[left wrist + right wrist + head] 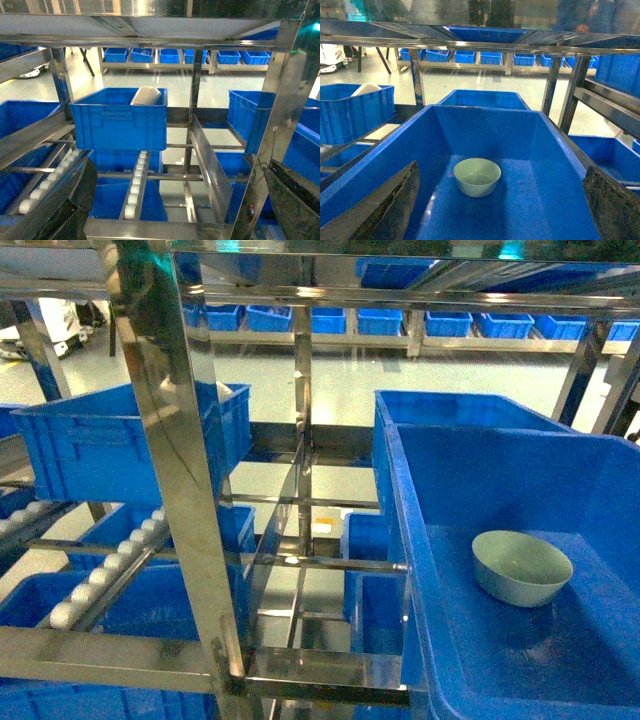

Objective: Place green bowl on second shelf with right arm

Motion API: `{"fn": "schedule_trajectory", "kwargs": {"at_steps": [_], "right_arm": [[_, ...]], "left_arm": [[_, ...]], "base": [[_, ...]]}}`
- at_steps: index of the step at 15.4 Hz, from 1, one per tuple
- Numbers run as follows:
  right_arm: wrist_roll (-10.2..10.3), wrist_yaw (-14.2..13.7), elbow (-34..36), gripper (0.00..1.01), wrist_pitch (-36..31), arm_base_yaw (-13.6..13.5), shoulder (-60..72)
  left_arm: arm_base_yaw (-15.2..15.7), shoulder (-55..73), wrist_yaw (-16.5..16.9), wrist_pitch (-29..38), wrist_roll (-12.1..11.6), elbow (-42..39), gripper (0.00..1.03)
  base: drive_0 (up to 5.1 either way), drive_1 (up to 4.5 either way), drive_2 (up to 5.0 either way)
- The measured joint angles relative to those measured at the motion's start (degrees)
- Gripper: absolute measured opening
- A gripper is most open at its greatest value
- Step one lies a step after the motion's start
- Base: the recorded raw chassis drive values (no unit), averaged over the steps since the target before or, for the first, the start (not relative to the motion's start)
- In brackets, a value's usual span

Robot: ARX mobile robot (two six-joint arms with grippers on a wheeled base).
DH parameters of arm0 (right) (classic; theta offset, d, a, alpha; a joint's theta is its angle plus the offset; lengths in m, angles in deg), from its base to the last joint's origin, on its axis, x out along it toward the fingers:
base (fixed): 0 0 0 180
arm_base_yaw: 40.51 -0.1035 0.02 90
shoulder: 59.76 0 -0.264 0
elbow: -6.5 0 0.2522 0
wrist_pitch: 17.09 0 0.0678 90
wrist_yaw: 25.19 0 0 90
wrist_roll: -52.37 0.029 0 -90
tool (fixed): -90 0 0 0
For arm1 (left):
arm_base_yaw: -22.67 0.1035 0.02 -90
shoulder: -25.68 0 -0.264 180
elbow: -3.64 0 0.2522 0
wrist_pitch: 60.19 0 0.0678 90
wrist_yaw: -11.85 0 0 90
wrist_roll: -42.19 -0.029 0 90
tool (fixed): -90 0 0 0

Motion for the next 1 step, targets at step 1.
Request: {"fn": "schedule_trajectory", "kwargs": {"at_steps": [1], "right_arm": [[0.0,0.0,0.0,0.98,0.0,0.0,0.0]], "left_arm": [[0.0,0.0,0.0,0.02,0.0,0.0,0.98]], "base": [[0.0,0.0,0.0]]}}
